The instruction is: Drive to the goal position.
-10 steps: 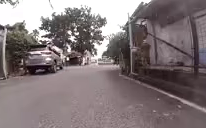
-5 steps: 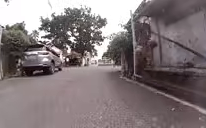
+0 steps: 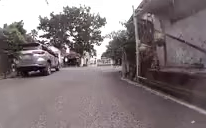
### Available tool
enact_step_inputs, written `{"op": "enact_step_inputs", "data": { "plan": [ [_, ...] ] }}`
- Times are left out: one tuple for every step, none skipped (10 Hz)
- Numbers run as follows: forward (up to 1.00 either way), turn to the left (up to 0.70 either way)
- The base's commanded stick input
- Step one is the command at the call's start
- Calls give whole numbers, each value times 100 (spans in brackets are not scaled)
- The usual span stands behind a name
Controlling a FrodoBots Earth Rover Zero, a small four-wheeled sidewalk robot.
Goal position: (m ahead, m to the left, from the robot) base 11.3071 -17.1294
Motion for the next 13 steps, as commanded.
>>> {"op": "enact_step_inputs", "data": {
  "plan": [
    [70,0],
    [70,0],
    [70,0],
    [70,0],
    [70,0],
    [70,0],
    [70,0],
    [70,0],
    [70,0],
    [70,0],
    [70,0],
    [70,0],
    [70,0]
  ]
}}
